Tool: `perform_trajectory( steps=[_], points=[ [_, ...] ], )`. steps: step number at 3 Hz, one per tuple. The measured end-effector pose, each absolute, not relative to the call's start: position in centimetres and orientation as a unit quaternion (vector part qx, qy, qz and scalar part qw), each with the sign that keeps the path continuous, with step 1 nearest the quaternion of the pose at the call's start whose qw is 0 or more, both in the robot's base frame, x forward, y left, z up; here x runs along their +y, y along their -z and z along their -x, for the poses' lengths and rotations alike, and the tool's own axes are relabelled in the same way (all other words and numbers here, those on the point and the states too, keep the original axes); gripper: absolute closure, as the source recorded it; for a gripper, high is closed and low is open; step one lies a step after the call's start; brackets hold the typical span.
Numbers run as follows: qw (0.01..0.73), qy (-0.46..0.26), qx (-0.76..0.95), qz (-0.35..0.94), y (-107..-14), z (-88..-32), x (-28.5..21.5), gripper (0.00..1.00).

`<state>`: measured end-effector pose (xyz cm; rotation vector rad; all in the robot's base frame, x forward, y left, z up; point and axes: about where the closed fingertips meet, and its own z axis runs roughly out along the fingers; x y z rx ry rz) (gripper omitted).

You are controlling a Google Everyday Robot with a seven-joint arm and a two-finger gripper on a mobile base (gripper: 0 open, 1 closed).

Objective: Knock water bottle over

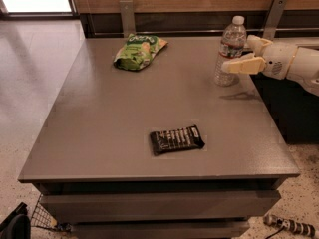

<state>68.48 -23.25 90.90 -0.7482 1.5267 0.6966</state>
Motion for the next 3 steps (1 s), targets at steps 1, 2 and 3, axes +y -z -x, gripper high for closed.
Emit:
perform_trajectory(
  steps=[1,2,3],
  points=[
    [0.598,-0.310,0.666,0.320,-90.57,-68.45,-22.69,0.23],
    [0.598,-0.311,0.665,0.321,-90.58,-68.50,-22.44,0.46],
    [0.597,-0.313,0.665,0.322,-90.57,-68.56,-22.11,0.69]
  ],
)
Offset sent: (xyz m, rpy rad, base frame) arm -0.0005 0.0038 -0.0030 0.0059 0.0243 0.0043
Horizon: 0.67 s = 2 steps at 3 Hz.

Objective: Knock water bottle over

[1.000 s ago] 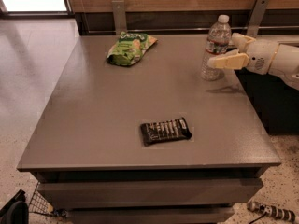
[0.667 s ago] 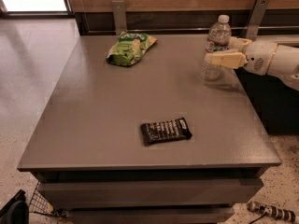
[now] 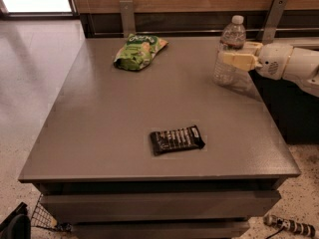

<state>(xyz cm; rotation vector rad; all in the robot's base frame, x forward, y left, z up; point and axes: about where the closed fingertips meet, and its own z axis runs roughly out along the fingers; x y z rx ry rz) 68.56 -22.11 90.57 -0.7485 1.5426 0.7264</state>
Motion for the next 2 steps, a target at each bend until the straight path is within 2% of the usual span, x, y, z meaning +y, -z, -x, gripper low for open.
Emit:
perform_trajectory(
  steps=[1,2],
  points=[
    [0.596,-0.315,0.663,0.324,-90.56,-68.65,-21.66,0.99],
    [0.596,-0.316,0.663,0.325,-90.56,-68.67,-21.55,1.00]
  ],
)
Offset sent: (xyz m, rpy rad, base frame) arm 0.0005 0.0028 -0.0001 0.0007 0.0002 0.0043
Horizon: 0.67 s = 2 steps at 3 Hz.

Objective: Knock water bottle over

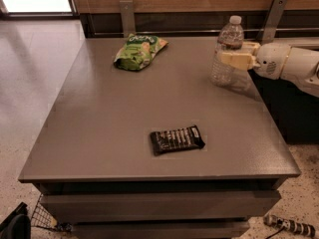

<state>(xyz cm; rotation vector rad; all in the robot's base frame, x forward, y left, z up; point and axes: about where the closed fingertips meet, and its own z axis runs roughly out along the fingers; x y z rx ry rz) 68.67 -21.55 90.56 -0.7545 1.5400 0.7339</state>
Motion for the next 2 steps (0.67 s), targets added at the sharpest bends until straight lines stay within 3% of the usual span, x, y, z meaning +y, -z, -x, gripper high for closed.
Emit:
perform_trajectory(
  steps=[2],
  points=[
    [0.516,-0.258,0.721,0.383,-94.6,-68.3,-21.6,1.00]
  ],
)
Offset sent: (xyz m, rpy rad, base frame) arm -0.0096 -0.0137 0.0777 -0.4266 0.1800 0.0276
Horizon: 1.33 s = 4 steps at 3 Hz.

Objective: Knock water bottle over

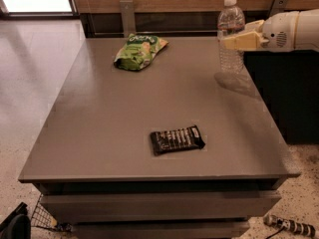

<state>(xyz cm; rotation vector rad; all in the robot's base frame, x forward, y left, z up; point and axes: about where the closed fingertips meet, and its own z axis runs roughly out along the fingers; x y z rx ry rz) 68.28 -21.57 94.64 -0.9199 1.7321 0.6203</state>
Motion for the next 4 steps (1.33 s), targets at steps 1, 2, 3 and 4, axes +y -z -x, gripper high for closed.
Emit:
perform_trajectory(
  steps=[1,2,3,4],
  points=[
    [0.458,-0.220,0.752,0.421,-96.1,-68.0,-21.1,1.00],
    [0.397,-0.170,0.783,0.448,-95.5,-67.7,-21.0,1.00],
    [0.359,-0.138,0.803,0.456,-93.9,-67.7,-21.2,1.00],
    [0.326,-0.105,0.819,0.460,-91.9,-67.9,-21.9,1.00]
  ],
)
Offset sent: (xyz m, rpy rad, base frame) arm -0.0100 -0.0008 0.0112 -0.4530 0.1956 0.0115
